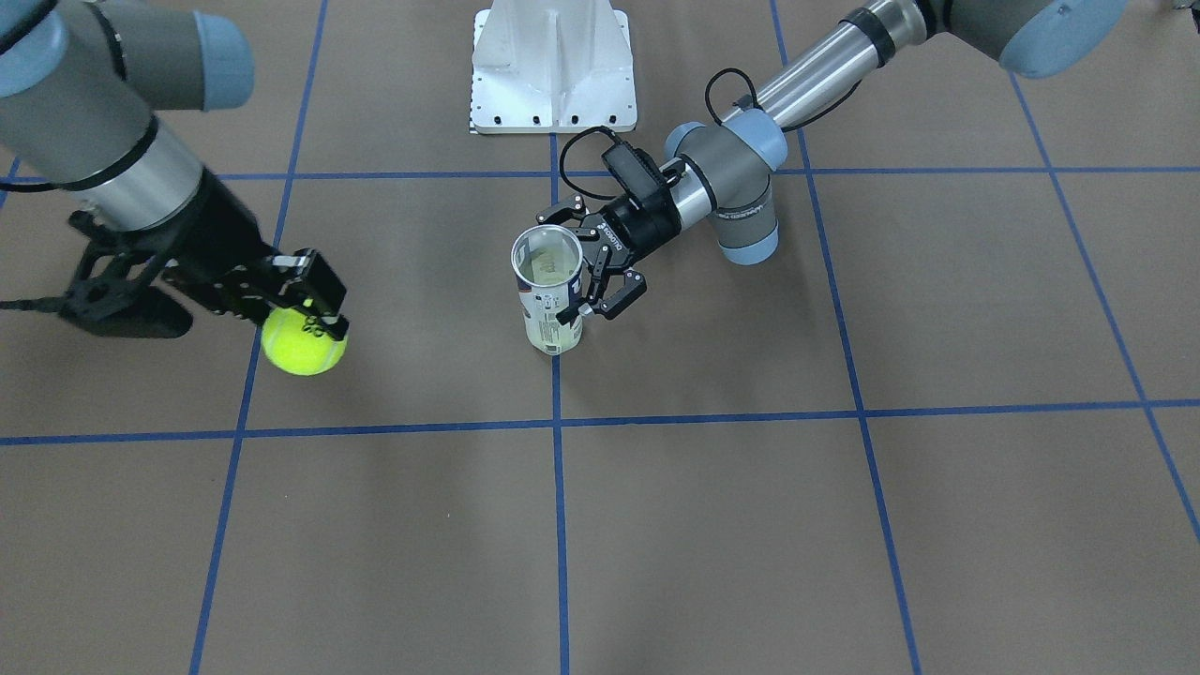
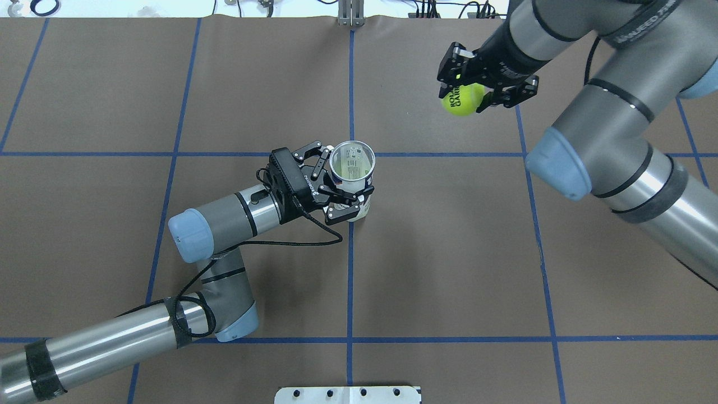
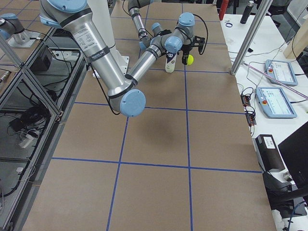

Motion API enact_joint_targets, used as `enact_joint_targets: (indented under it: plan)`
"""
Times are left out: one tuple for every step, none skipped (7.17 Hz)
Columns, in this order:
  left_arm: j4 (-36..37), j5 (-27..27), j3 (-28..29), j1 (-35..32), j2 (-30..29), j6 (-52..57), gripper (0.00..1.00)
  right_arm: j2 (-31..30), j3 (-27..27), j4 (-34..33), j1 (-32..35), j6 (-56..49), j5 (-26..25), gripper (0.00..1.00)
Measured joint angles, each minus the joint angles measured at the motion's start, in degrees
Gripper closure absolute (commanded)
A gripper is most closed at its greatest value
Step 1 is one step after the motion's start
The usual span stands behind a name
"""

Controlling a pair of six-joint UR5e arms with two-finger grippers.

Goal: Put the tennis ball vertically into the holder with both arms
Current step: 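Carry the second ball over the can and drop it in with right gripper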

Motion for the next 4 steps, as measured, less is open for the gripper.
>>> enact_joint_targets:
  plan:
    - [0.0,0.0,0.0,0.1,0.1,0.0,0.01,4.5,1.0,-6.4,-4.1,2.4,-4.4,0.98]
    - [0.0,0.0,0.1,0.1,0.2,0.0,0.01,8.1,1.1,-11.1,-7.2,4.1,-7.7,0.88]
    - [0.0,0.0,0.2,0.2,0.3,0.1,0.01,10.5,1.0,-13.7,-9.6,5.4,-10.0,0.74]
    - [0.0,0.0,0.2,0.2,0.3,0.1,0.01,11.8,1.0,-14.8,-11.4,6.5,-11.7,0.51]
